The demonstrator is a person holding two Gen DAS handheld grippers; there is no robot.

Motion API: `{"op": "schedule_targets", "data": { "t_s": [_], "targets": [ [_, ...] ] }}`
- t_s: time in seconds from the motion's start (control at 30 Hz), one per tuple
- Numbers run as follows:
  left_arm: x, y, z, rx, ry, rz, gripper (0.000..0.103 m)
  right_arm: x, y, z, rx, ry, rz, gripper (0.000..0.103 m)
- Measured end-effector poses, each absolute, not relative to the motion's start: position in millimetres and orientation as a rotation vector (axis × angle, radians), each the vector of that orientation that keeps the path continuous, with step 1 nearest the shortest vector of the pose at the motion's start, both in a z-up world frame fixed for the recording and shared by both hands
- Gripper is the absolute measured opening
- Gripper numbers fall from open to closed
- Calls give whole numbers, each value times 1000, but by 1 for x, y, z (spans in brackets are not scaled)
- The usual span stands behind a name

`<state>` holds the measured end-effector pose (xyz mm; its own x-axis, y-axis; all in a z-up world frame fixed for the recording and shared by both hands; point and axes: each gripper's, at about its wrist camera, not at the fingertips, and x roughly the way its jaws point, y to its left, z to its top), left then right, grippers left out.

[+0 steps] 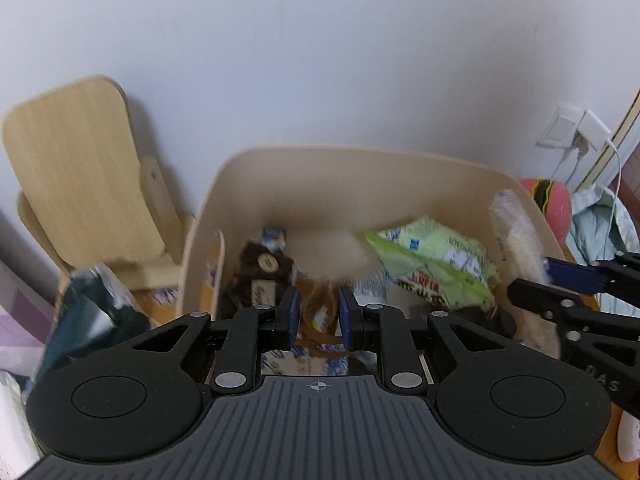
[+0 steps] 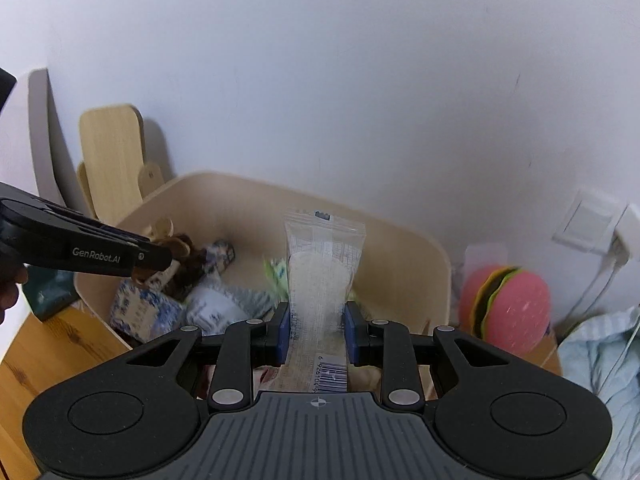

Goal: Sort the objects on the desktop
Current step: 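Carry the hair clip and plastic packet into the beige basket and release both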

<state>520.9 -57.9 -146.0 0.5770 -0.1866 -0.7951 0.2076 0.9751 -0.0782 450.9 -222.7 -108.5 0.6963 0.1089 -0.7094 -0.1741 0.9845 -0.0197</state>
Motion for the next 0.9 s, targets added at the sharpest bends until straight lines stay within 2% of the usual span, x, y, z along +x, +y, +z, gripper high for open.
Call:
{"op": "schedule_targets", "data": {
  "t_s": [0.27, 0.3, 0.33, 0.37, 0.4, 0.43, 0.5, 0.57, 0.63, 0.67, 0.7, 0.9],
  "targets": [
    [522, -65, -157, 63, 934, -215, 21, 454, -223, -125, -80, 827, 161, 26],
    [521, -66, -156, 67, 930, -212, 24, 454, -223, -126, -81, 828, 160, 27],
    [521, -66, -154, 68, 927, -209, 38, 454, -224, -126, -82, 830, 158, 40],
    [520, -66, -152, 66, 930, -200, 51, 453, -225, -126, -78, 829, 157, 41],
    [518, -67, -150, 66, 933, -180, 74, 452, -226, -125, -71, 825, 161, 49],
    [516, -66, -146, 68, 925, -160, 81, 450, -228, -124, -65, 818, 162, 63],
    [510, -65, -140, 63, 886, -154, 81, 445, -229, -119, -62, 793, 157, 78],
    [504, -64, -134, 52, 866, -163, 81, 441, -231, -114, -57, 776, 166, 83],
    [498, -64, -128, 50, 846, -153, 81, 437, -232, -108, -50, 765, 170, 97],
    [494, -64, -125, 51, 831, -148, 81, 435, -233, -104, -46, 756, 168, 100],
    [490, -64, -121, 50, 816, -149, 81, 433, -234, -101, -41, 744, 169, 103],
    [465, -69, -98, 78, 749, -162, 81, 414, -235, -80, -16, 715, 182, 103]
  ]
}}
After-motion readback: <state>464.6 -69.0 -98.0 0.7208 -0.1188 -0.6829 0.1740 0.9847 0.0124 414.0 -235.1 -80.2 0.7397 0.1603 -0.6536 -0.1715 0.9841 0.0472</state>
